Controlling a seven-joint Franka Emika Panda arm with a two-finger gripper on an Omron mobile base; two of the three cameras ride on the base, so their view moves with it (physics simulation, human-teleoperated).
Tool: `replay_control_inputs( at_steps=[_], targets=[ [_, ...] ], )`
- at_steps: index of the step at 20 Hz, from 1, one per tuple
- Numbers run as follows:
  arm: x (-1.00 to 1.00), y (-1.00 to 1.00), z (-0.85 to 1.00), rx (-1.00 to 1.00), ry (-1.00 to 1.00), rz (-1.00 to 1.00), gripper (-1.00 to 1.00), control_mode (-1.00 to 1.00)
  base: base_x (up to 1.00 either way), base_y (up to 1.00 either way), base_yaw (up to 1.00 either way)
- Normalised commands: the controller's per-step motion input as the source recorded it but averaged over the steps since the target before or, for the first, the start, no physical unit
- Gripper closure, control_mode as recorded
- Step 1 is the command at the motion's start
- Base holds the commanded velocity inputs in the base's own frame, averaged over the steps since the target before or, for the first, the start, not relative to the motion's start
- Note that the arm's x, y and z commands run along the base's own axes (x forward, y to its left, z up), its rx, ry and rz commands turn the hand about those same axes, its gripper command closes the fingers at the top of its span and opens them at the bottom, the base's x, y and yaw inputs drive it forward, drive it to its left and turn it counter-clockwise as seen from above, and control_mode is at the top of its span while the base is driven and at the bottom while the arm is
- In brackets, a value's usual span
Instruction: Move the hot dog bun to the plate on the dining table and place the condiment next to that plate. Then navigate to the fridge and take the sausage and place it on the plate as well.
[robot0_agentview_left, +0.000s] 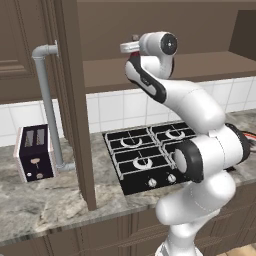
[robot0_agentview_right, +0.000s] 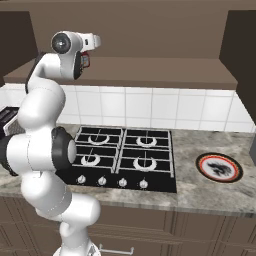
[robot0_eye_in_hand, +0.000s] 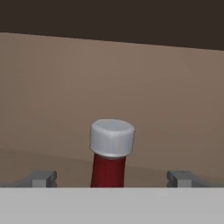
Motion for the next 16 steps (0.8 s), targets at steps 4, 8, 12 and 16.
replay_control_inputs(
  at_steps=[4, 8, 12, 16],
  targets=[
    [0.20, 0.00, -0.09, 0.00, 0.02, 0.00, -1.00, -1.00, 0.00, 0.00, 0.00],
    [0.22, 0.00, -0.08, 0.00, 0.01, 0.00, 1.00, -1.00, 0.00, 0.00, 0.00],
    [0.19, 0.00, -0.08, 0.00, 0.00, 0.00, 1.00, -1.00, 0.00, 0.00, 0.00],
    [0.12, 0.00, -0.09, 0.00, 0.00, 0.00, 1.00, -1.00, 0.00, 0.00, 0.00]
  ],
)
